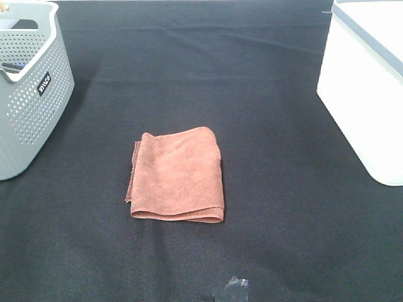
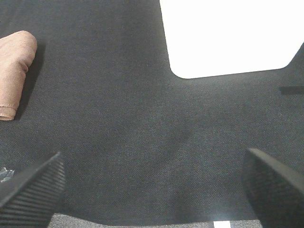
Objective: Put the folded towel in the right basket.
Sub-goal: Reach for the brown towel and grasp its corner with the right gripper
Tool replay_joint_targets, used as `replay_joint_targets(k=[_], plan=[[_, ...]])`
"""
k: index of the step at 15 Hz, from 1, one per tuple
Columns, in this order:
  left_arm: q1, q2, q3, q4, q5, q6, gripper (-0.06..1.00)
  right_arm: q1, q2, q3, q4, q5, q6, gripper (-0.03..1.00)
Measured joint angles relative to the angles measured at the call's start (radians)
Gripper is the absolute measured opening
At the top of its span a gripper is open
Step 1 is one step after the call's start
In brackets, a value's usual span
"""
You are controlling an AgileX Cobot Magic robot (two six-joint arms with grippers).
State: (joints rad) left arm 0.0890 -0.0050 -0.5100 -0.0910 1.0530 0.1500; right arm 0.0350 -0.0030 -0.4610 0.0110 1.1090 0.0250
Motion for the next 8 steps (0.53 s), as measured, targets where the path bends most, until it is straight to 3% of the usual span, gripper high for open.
replay_joint_targets(k=[8], plan=[[0.000,0.000,0.000,0.000,0.000,0.000,0.99,0.000,0.000,0.000,0.000,0.000,-0.001,0.97]])
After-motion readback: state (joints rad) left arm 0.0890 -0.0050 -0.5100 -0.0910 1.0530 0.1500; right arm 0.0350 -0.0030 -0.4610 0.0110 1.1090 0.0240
